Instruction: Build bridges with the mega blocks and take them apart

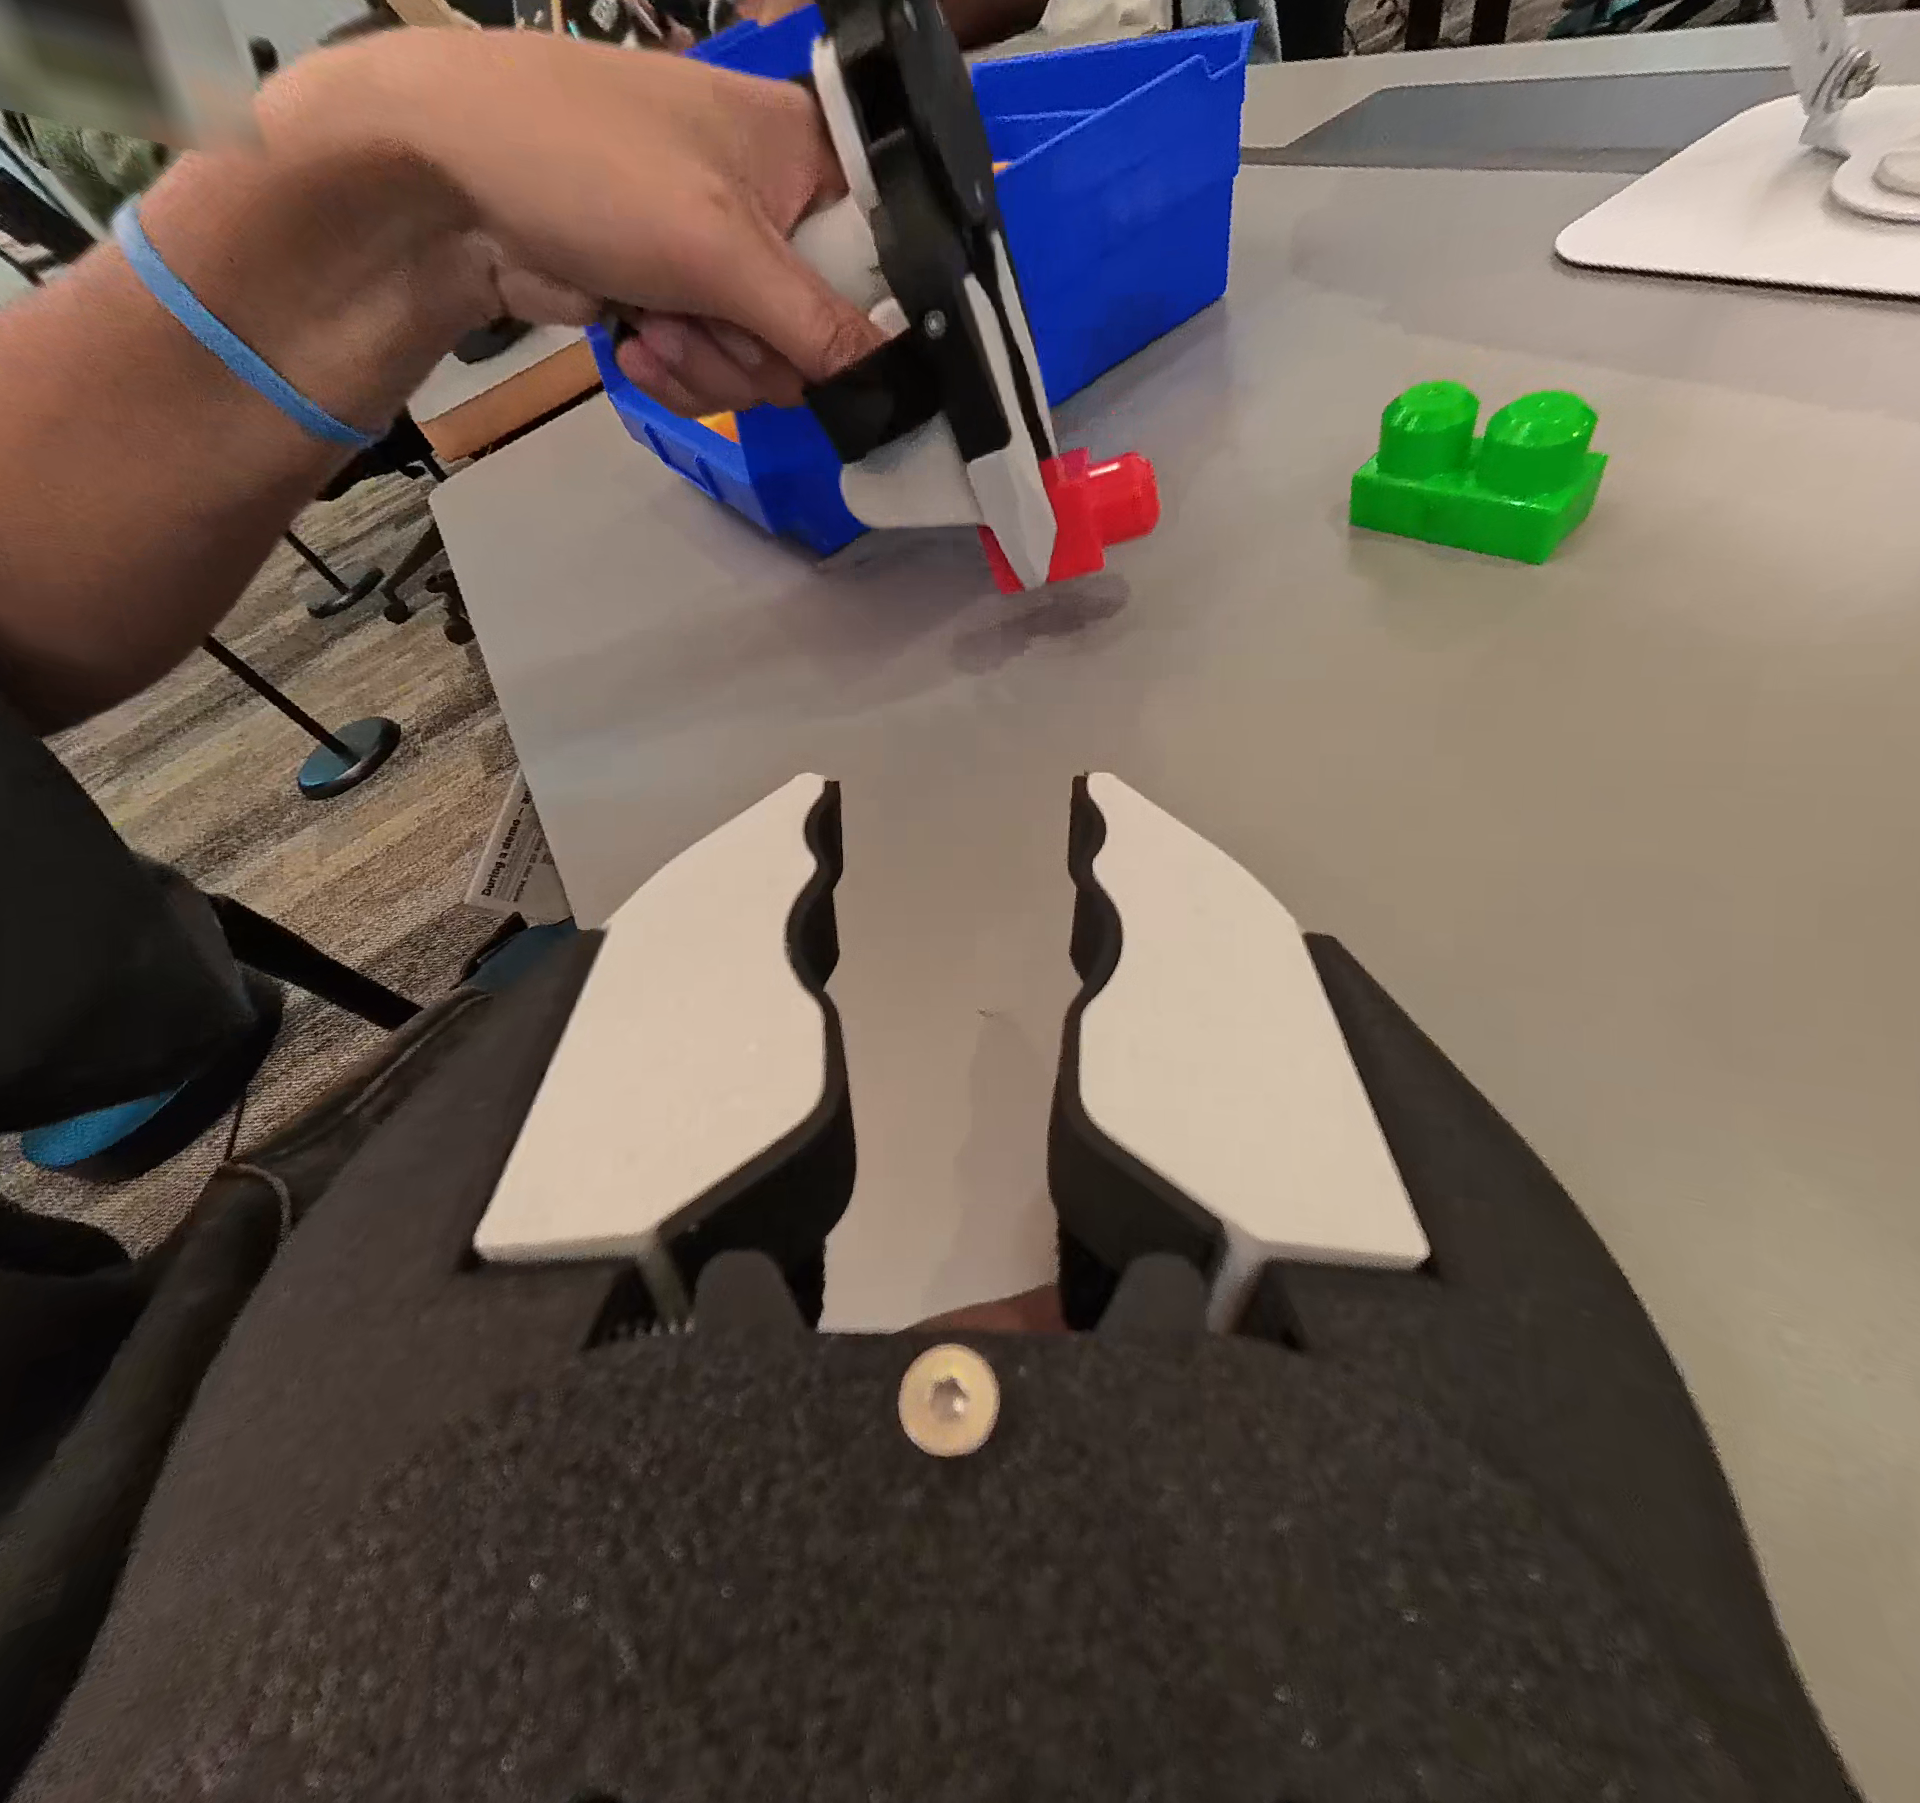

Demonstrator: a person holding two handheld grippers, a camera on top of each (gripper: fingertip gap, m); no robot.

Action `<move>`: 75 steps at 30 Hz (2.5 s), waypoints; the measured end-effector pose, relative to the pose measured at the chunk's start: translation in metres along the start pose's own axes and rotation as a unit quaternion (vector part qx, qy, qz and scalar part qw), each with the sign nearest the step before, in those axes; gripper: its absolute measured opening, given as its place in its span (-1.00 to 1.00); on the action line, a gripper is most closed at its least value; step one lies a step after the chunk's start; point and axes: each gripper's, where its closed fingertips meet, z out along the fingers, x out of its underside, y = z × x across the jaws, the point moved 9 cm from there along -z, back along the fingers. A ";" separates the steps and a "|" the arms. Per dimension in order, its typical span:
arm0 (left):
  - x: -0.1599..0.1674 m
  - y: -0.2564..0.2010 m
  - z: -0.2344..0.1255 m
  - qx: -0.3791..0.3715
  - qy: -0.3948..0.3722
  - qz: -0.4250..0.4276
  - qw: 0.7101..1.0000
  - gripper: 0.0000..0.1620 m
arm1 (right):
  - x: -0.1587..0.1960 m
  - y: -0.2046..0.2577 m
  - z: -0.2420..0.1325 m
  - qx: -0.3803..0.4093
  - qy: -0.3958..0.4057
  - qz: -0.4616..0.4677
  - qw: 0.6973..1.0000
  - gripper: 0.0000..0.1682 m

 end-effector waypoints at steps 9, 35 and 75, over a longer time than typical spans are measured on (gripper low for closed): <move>0.008 -0.002 0.019 -0.017 -0.010 0.001 1.000 -0.27 | 0.003 0.002 0.004 -0.008 0.010 -0.001 1.000 -0.50; 0.008 0.205 -0.087 -0.072 -0.210 -0.316 0.922 -0.33 | 0.009 0.010 0.021 -0.024 0.040 -0.008 0.999 -0.50; 0.029 0.008 -0.064 -0.041 -0.081 0.157 0.983 -0.54 | 0.007 0.002 0.007 -0.009 0.036 -0.008 0.999 -0.53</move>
